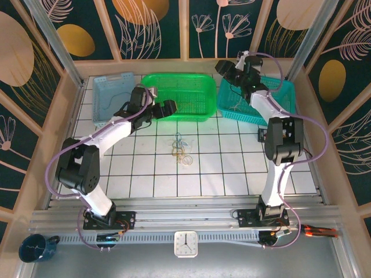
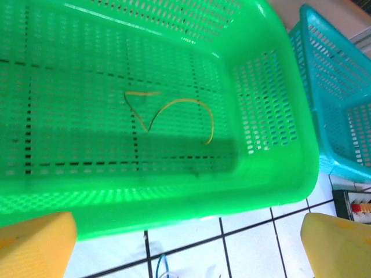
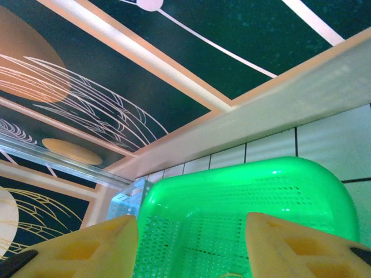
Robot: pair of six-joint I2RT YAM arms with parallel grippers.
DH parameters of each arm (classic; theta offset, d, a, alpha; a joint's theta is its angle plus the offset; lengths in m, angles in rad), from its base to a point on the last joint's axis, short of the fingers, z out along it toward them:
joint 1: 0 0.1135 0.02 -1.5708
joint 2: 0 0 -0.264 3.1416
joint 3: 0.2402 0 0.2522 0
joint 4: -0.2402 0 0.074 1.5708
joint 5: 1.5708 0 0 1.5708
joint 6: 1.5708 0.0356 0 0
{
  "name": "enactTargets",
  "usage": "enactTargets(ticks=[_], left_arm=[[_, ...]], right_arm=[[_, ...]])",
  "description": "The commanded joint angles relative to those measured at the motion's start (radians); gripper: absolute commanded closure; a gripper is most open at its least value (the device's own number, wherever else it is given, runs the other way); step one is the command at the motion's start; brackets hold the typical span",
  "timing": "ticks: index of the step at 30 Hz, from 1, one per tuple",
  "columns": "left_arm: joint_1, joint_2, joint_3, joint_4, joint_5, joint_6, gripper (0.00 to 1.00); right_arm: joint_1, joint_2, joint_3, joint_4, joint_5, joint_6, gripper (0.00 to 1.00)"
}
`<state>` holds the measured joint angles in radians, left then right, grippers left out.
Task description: Untangle the cables
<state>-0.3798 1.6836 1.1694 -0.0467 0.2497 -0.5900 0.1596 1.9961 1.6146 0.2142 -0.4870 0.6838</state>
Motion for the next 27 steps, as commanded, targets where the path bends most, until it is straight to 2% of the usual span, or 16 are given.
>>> enactTargets(ticks=[1,6,16,22,27], left_arm=[[-0.009,-0.018,-0.026,-0.083,0.027,-0.021,0.01],[-0.034,0.001,-0.056,-0.06,0.05,-0.021,0.01],[-0.07,0.023,-0.233,0.184,0.045,-0.061,0.02],[-0.08,0.024,-0.312,0.262,0.049,-0.066,0.06],[-0.107,0.022,-0.303,0.225,0.049,-0.063,0.15]], right_arm=[[-0.001,-0.072,-0.042,-0.067,0.04,-0.034,0.49],[0.007,-0.121,-0.122,-0.055,0.049,-0.038,0.49],[0.088,-0.233,-0.357,0.083,0.096,-0.086,0.5],[0.142,-0.252,-0.38,-0.025,0.069,-0.073,0.51],[0.198,-0.325,-0.444,-0.034,0.077,-0.051,0.5]])
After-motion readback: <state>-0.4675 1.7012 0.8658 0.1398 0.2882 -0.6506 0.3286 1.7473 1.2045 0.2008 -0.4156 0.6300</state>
